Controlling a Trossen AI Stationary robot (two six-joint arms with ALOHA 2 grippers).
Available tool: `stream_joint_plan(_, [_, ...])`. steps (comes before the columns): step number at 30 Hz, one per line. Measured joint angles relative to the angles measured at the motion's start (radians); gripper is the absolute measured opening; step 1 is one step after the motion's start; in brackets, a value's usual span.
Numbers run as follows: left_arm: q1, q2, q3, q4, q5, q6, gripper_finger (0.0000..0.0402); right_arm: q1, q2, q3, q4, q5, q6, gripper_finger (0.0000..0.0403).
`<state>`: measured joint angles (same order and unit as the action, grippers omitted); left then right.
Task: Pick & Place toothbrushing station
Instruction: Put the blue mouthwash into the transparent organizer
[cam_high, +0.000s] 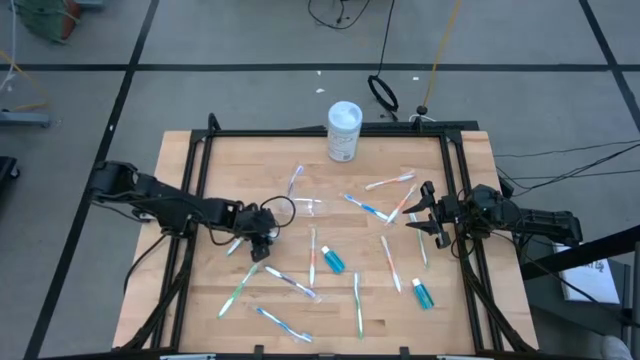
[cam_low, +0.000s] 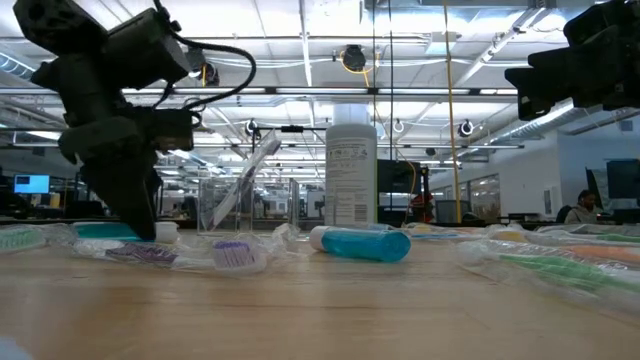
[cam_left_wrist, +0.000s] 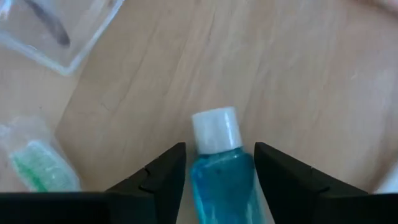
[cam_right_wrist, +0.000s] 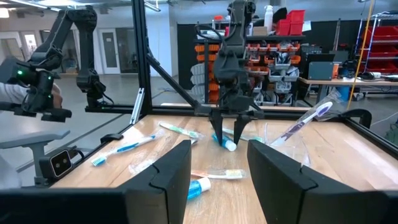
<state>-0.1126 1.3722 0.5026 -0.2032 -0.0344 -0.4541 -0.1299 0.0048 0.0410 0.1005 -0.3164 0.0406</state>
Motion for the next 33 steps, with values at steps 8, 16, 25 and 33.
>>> stream_joint_plan(8, [-0.001,0.075,0.006,0.016,-0.002,-0.028,0.0135,0.0,0.0,0.0,0.0,0.0,0.0,0.0151])
stream_joint_plan(16, [-0.016,0.01,-0.002,0.072,-0.021,-0.023,0.0123,0.0,0.0,0.0,0.0,0.0,0.0,0.0151])
stream_joint_plan(25, [-0.067,-0.035,0.0,0.39,-0.194,0.066,0.0113,0.0,0.0,0.0,-0.001,0.0,-0.061,0.0151])
stream_joint_plan(33, [-0.032,0.014,0.001,0.936,-0.416,0.376,0.0113,0.0,0.005,0.0,-0.004,0.001,-0.061,0.0151])
